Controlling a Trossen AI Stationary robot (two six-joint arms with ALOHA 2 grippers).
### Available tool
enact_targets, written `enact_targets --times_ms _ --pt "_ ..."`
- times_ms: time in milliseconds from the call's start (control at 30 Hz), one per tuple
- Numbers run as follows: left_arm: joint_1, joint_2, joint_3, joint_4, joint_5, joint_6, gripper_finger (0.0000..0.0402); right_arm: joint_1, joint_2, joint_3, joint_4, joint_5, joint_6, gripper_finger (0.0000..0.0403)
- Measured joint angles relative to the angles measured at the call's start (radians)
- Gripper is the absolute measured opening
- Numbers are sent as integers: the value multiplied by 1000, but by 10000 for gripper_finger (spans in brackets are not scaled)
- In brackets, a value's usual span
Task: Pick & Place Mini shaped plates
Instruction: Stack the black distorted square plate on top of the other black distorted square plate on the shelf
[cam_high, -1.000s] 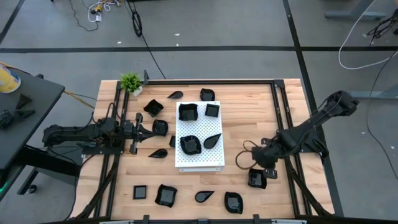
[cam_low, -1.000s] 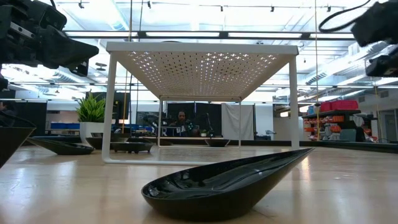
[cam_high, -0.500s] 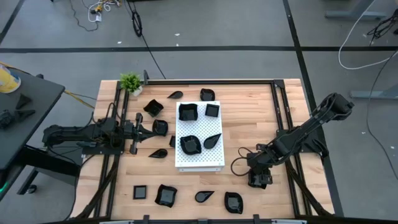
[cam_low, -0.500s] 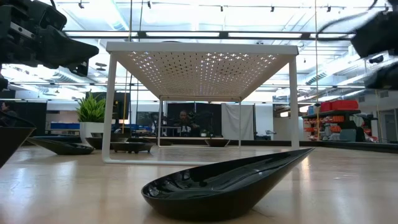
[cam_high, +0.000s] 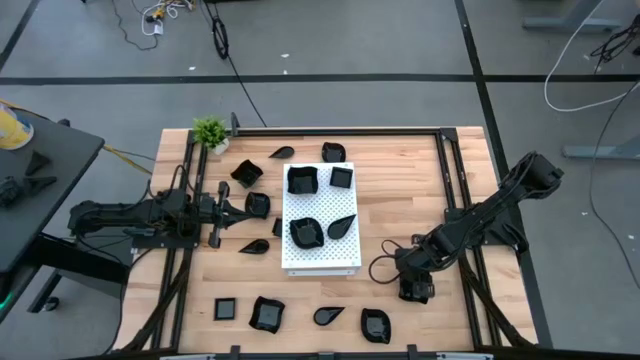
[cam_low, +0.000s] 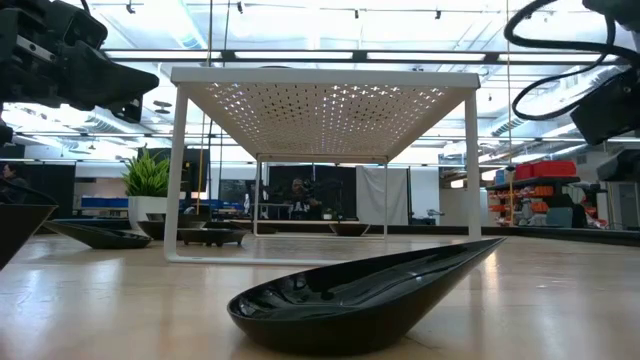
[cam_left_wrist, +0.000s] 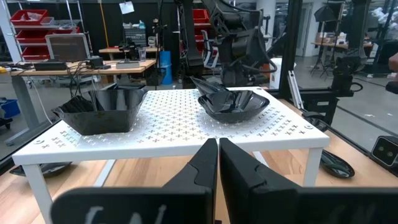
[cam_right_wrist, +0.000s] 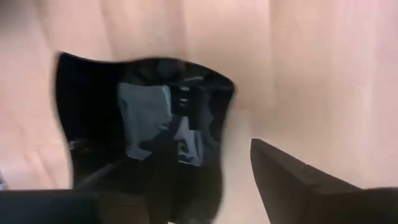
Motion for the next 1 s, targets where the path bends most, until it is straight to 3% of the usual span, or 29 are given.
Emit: enact_targets --times_ms 200,600,1000 --pt "0 0 0 0 0 0 21 0 0 0 77 -54 4 156" --pt "0 0 0 0 0 0 21 0 0 0 77 -54 33 52" --pt "0 0 0 0 0 0 21 -8 -18 0 77 -100 31 4"
